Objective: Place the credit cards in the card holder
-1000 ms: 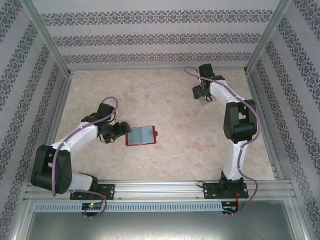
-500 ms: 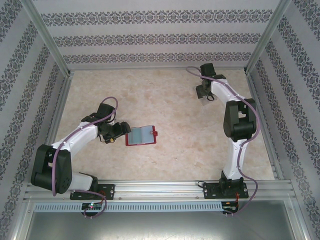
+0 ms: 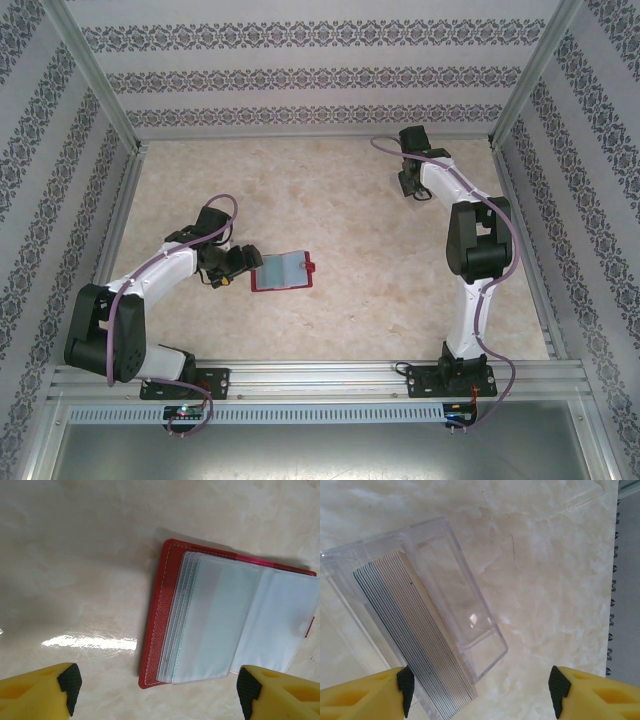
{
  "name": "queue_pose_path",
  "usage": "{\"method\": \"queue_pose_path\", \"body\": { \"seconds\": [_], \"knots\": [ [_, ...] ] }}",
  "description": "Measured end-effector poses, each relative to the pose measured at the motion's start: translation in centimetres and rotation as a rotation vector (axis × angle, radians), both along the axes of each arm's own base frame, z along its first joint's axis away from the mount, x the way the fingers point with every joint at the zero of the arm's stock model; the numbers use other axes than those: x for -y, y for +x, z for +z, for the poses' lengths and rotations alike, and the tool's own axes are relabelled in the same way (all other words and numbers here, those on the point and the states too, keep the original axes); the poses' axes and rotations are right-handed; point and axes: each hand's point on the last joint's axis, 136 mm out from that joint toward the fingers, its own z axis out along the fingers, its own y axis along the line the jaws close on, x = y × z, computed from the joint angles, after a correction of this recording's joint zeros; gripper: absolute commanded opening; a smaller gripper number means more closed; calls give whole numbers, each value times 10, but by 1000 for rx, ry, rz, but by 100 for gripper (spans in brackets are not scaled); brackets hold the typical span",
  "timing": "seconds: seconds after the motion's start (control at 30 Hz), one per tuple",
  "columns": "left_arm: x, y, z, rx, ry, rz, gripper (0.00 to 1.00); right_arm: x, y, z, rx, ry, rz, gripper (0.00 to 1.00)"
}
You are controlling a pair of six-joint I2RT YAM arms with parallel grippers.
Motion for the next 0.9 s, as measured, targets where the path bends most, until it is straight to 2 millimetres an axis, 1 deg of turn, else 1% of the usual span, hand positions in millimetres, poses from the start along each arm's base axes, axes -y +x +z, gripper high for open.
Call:
{"method": "queue_pose_path", "body": {
  "seconds": [0.07, 0.2, 0.33, 0.4, 0.57, 0.63, 0.73, 0.83, 0.9],
  "knots": [
    [0, 1, 1, 3, -1, 0, 83, 1, 0, 1, -2, -10, 3, 69],
    [1, 5, 5, 14, -3, 0, 83, 3, 1, 4, 3, -25, 3, 68],
    [1, 5, 5, 16, -4, 0, 83, 5, 9, 10, 22, -38, 4, 66],
    [1, 5, 5, 16, -3, 0, 83, 6, 11, 9, 21, -39, 10, 67],
    [1, 7, 7, 21, -4, 0, 83, 0, 12, 1, -6, 3, 56, 68],
    [2, 9, 9, 28, -6, 0, 83, -2, 12, -1, -7, 49, 65, 67],
    [2, 12, 12, 38, -6, -2, 83, -4, 12, -2, 0, 168, 64, 72],
    [3, 12, 13, 41, -7, -4, 83, -6, 9, -1, 0, 348, 49, 72],
    [3, 12, 13, 41, -7, -4, 83, -5, 11, 3, 12, 466, 29, 72]
  ]
}}
